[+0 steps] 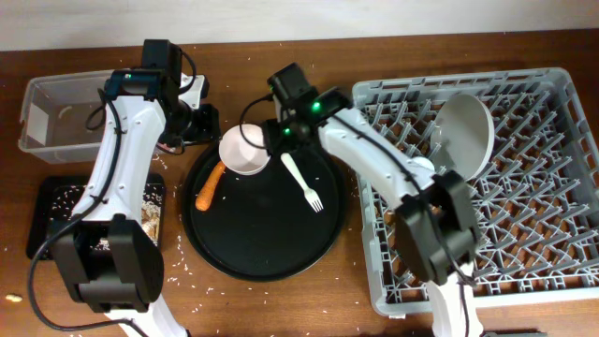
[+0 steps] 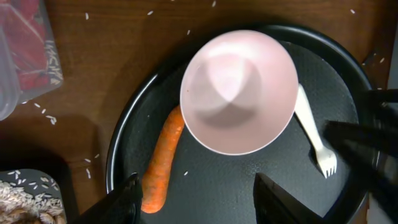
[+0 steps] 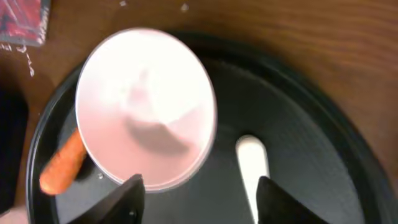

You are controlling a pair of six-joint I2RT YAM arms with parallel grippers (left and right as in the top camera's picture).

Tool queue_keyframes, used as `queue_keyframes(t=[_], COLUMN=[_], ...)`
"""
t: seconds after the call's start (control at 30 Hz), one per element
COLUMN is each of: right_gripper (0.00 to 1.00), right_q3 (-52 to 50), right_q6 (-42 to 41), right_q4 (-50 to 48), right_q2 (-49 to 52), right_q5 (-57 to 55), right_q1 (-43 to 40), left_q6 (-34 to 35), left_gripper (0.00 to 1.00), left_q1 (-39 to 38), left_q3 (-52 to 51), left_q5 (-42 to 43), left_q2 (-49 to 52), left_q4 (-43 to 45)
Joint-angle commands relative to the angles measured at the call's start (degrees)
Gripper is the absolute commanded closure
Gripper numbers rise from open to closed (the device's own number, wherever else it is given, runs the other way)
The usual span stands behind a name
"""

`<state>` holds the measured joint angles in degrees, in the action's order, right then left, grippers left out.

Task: Sort waste into correct bins and load items into the dishwasher rack
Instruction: 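Grasp the pink bowl with the right gripper and carry it to the rack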

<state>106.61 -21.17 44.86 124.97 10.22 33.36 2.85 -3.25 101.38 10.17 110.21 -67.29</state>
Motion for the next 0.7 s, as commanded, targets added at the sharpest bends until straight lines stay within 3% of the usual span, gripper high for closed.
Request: queue_keyframes(t=[0.0,0.1,0.23,0.33,0.37,0.67], right_gripper=[0.5,0.55,0.7,0.91,0.96,0.96], right_q3=[0.7,0.7,0.6,0.6,0.7,0.8], right_q6=[-1.9,-2.4,-3.2,-3.2,-3.2,-3.4], right_q4=[-2.5,-3.5,-3.3,-3.3,-3.3,-0.9], right_q2=[3.1,5.9,7.4,7.4,7.4,5.6], right_q5=[-0.1,-0.1,-0.1,-0.1,-0.1,-0.1], right_q1=[1.0,1.2,1.2,1.2,1.1,-0.8], left_q6=[0.8,0.8,0.8,0.8,0.8,0.8], left_gripper=[0.43,0.43,0.42,0.17,0.01,0.01], left_q1=[0.2,0.2,0.2,0.2,0.2,0.2], left_q3=[1.1,1.1,1.1,1.1,1.1,1.1], left_q5=[-1.0,-1.0,-1.0,-1.0,-1.0,-1.0], left_q2=[-1.7,-1.7,-1.7,-1.7,-1.7,-1.7], left_q4=[0.5,0.6,0.6,0.5,0.5,0.6])
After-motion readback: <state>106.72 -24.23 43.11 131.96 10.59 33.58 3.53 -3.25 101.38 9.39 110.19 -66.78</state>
